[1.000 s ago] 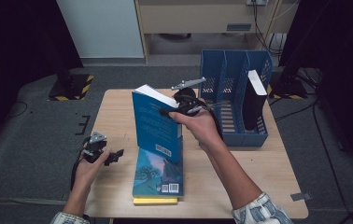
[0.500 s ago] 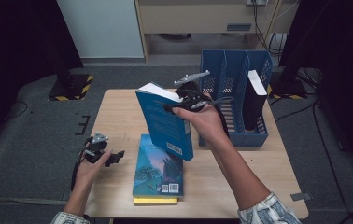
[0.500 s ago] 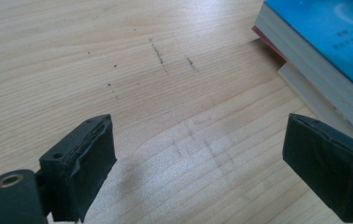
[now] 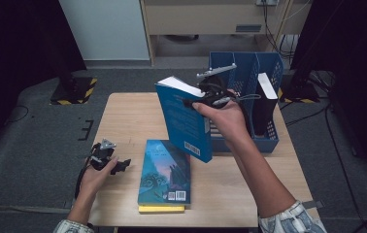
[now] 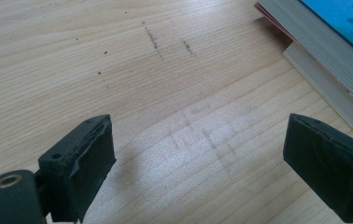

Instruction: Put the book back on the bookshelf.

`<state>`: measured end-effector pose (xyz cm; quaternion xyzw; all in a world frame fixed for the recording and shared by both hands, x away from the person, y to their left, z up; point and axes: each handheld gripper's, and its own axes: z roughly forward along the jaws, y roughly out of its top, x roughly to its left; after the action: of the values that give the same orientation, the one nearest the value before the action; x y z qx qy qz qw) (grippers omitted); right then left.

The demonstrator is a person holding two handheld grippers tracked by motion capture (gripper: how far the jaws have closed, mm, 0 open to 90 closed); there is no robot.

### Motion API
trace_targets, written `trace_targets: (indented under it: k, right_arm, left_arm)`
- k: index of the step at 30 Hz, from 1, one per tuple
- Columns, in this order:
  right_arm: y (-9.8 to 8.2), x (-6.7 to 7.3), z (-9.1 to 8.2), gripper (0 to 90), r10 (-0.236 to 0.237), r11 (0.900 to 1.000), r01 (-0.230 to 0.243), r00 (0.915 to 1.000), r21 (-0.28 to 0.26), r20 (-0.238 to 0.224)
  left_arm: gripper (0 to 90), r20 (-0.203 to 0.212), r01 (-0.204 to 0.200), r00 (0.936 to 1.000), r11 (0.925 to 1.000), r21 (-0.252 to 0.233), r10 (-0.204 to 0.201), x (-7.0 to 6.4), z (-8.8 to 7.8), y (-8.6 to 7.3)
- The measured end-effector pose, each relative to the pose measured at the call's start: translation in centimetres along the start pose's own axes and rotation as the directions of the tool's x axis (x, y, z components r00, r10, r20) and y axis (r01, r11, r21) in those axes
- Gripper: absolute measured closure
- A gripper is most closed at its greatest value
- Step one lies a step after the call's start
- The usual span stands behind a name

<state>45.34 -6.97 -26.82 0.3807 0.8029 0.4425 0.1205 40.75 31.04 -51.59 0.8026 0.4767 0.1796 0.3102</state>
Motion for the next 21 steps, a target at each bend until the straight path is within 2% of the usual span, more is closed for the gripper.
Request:
trace_targets:
  k: [11, 21]
  right_arm:
    - [0.9, -1.4, -2.2, 61.0, 0.024, 1.000, -0.023, 0.9985, -0.016, 0.048]
    - [0.9, -2.4, -3.3, 61.0, 0.037, 0.999, -0.035, 0.9964, -0.026, 0.077]
  left_arm:
    - [7.8, -0.003, -0.001, 1.0000, 0.9998, 0.022, 0.001, -0.2, 0.2, -0.2]
    - [9.2, 0.001, -0.008, 1.0000, 0.9991, 0.042, 0.008, -0.3, 0.5, -0.3]
